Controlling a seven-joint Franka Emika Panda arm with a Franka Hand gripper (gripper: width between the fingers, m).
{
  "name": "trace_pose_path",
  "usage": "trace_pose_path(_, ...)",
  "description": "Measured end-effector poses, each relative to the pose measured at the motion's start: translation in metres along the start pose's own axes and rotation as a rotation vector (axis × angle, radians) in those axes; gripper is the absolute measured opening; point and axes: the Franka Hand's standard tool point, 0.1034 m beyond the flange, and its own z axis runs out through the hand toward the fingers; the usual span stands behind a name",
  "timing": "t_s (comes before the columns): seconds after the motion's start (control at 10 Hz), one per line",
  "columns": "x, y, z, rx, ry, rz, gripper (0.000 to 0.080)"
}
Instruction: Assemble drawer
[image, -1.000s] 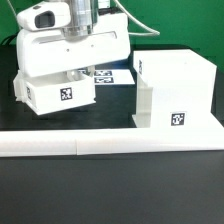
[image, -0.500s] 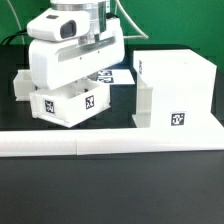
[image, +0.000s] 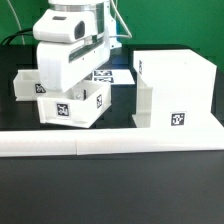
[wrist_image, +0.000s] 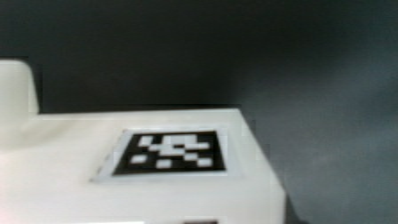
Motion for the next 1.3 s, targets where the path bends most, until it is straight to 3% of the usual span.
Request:
trace_pose_path(0.3,0.011,0.006,0.003,-0.001,-0.033,-0.233,0.0042)
trace_pose_path(0.6,0.005,0.007,0.003,0.003,-0.053,-0.447,0.0042)
trace_pose_path(1.0,0.013,0.010,0.003,-0.003,-0.048,-0.403,0.0042)
trace_pose_path(1.2,0.017,0.016,0.002,-0.026,-0.044,-0.391,0.0042)
trace_pose_path(1.3,0.016,0.015,0.003,-0.023,-0.045,-0.389,0.0042)
